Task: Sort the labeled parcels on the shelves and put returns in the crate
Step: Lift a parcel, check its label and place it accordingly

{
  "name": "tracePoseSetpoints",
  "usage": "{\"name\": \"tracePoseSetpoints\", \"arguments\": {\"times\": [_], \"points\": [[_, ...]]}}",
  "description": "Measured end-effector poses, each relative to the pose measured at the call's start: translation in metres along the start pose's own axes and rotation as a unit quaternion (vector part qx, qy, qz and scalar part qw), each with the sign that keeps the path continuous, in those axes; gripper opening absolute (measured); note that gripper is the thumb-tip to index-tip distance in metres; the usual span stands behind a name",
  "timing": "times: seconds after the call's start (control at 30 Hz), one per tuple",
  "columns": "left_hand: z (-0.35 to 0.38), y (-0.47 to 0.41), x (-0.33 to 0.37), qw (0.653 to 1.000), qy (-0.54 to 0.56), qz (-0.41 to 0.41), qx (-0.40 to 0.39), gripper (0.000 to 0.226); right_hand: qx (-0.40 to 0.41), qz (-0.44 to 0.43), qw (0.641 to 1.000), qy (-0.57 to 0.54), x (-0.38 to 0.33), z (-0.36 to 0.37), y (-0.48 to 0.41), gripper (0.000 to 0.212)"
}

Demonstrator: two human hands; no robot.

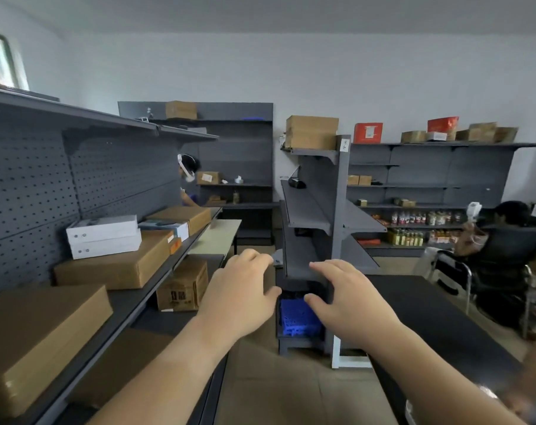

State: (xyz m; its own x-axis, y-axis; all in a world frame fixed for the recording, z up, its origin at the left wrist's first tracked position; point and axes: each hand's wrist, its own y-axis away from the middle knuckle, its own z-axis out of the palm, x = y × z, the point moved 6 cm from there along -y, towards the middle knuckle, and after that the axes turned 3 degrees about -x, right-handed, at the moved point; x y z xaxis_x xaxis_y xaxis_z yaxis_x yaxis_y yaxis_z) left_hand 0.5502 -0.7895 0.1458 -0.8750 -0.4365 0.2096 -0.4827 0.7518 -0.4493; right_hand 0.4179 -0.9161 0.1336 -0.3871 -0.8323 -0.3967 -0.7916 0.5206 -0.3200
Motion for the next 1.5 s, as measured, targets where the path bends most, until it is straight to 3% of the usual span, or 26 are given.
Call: {"name": "tracePoseSetpoints", "arguments": {"times": [0.27,0.53,0.67,0.83,0.97,1.13,1.5], "points": [[0.038,-0.076,-0.041,0.999,-0.017,-0.033,0.005,0.055,-0.005,-0.024,0.999,-0.035,0.037,0.038,-0.109,0.063],[0.035,-0.115,-0.125,0.979,-0.056,-0.193,0.032,0.054,-0.055,-0.164,0.981,-0.085,0.006,0.102,-0.249,0.061],[0.022,-0.076,-0.178,0.941,-0.08,-0.325,0.058,0.054,-0.122,-0.265,0.95,-0.107,-0.057,0.158,-0.285,0.062],[-0.001,0.015,-0.219,0.872,-0.134,-0.461,0.097,0.054,-0.213,-0.367,0.893,-0.151,-0.147,0.222,-0.268,0.061],[-0.017,0.078,-0.235,0.825,-0.164,-0.529,0.109,0.057,-0.275,-0.419,0.846,-0.182,-0.201,0.264,-0.252,0.063],[-0.026,0.128,-0.25,0.787,-0.162,-0.58,0.136,0.061,-0.295,-0.461,0.807,-0.223,-0.248,0.298,-0.238,0.065],[-0.01,0.177,-0.29,0.717,-0.102,-0.671,0.155,0.075,-0.336,-0.435,0.801,-0.238,-0.287,0.363,-0.255,0.082]]}}
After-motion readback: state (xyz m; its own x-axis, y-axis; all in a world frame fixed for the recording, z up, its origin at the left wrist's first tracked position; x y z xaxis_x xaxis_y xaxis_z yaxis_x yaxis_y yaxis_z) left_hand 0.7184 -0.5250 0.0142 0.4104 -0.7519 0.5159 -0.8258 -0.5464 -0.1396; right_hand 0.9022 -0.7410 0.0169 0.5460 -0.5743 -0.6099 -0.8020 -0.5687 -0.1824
